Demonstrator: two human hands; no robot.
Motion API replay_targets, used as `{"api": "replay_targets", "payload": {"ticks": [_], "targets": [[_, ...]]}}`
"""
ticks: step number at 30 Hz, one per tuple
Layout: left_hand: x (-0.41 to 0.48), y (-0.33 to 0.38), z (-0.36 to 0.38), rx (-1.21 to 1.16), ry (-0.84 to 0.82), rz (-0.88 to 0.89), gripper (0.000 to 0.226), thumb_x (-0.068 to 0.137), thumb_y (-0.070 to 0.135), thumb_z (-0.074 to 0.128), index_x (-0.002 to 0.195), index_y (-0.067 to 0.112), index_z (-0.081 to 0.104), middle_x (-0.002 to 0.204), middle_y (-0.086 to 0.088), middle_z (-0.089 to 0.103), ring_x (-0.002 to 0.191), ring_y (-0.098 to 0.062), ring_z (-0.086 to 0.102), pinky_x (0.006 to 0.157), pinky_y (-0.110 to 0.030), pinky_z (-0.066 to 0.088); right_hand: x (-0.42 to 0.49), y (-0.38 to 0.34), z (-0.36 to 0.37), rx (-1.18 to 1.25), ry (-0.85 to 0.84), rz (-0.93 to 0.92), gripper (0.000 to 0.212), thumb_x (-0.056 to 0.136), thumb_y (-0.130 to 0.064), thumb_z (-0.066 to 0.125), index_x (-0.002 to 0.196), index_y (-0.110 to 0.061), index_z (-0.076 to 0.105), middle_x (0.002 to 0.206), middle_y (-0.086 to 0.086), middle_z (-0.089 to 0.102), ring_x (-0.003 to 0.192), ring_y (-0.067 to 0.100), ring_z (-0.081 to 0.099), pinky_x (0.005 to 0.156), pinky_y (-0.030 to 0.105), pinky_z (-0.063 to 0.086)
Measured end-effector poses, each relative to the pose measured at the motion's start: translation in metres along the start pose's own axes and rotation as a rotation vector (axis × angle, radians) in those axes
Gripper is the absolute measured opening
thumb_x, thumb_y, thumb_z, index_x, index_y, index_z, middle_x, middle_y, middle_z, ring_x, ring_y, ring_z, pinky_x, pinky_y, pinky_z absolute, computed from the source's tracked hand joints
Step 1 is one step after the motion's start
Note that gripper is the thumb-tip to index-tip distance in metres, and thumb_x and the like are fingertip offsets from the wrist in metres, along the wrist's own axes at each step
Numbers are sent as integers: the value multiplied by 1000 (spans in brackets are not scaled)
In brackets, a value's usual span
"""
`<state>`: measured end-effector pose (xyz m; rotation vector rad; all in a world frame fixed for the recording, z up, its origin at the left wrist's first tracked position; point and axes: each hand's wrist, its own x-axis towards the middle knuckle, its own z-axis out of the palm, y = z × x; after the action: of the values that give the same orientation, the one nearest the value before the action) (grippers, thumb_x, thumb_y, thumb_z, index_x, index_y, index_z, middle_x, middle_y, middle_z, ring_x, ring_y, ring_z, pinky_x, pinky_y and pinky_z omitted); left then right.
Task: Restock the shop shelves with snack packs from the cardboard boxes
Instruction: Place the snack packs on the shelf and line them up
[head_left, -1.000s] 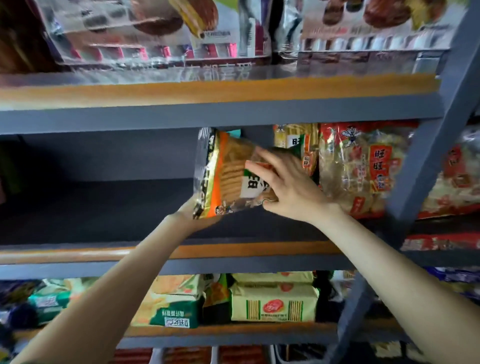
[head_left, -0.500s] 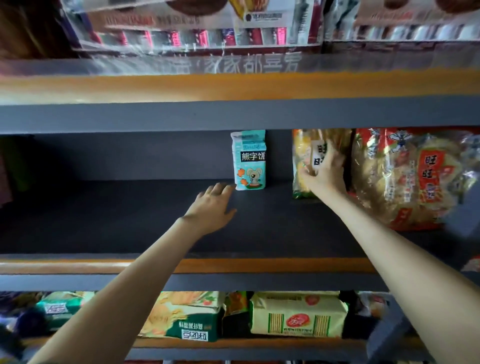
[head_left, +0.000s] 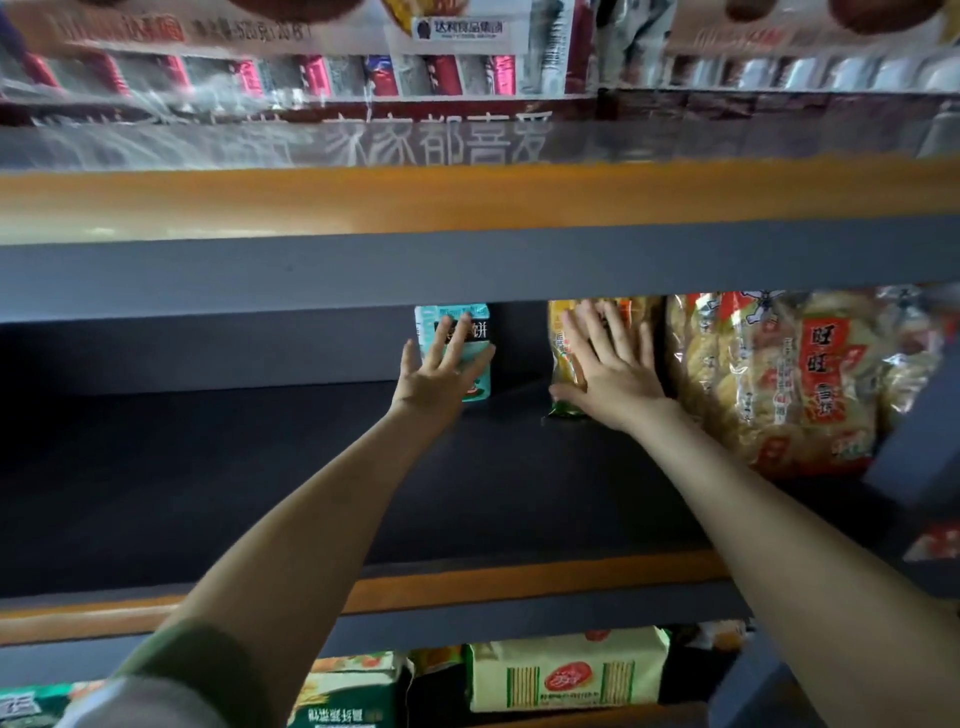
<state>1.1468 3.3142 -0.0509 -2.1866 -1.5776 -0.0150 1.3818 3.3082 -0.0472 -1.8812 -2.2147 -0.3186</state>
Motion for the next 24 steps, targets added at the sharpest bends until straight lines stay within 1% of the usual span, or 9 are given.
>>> {"api": "replay_targets", "payload": {"ticks": [3,6,11,13,14,16,18,21,24], "targets": [[1,5,4,-39,-26,-23,75,100,24,46,153,35,-5,157,-11,-28,146,-31,-19,116,-54,12,0,-4,3,-40,9,59,86,92,-67,33,146,-36,-27,146,-16,-41,139,12,-34,113,57,-14],[-10,9,-9,-113,-57,-33,78,97,24,50,154,31,-2,158,-9,-26,147,-27,-17,116,-55,6,-3,-10,3,-56,49,87,86,92,-66,34,146,-36,-27,151,-13,-37,141,16,-31,111,62,-11],[-59,27,-41,-318,-14,-154,70,96,37,51,154,24,15,161,-9,-10,149,-25,-5,118,-50,2,-35,-22,-15,94,107,-51,92,92,-55,49,150,-31,-18,155,0,-31,144,28,-24,113,56,-10],[-89,38,-52,-395,46,-208,63,96,36,48,152,19,22,161,-12,6,148,-27,10,120,-45,8,-63,-35,-24,222,204,-137,88,91,-42,58,154,-26,-1,161,7,-8,148,30,-5,116,51,2],[-109,44,-57,-457,113,-232,59,96,36,47,149,15,31,158,-15,19,144,-31,22,118,-44,17,-81,-44,-29,308,246,-182,82,90,-35,61,154,-22,11,161,11,7,147,31,8,116,48,10],[-160,57,-67,-577,308,-283,50,91,33,48,134,7,51,140,-17,48,124,-36,49,104,-44,40,-119,-65,-39,492,287,-287,66,90,-25,61,148,-14,31,151,13,33,138,31,30,111,43,23],[-226,76,-71,-651,462,-361,42,88,26,50,124,6,58,124,-13,60,108,-32,59,90,-39,48,-162,-88,-42,618,306,-431,52,90,-22,56,139,-9,44,137,11,48,126,30,42,104,40,32],[-335,115,-74,-647,438,-576,35,93,26,49,123,9,58,120,-8,60,101,-24,58,81,-31,45,-233,-128,-35,768,223,-658,43,89,-20,54,130,-8,51,126,9,56,116,23,46,97,36,37],[-453,163,-66,-585,289,-861,32,93,21,52,122,8,59,119,-8,61,95,-27,63,77,-33,49,-311,-174,-15,837,-55,-863,37,92,-18,56,128,-6,53,121,9,56,112,17,41,95,41,43]]}}
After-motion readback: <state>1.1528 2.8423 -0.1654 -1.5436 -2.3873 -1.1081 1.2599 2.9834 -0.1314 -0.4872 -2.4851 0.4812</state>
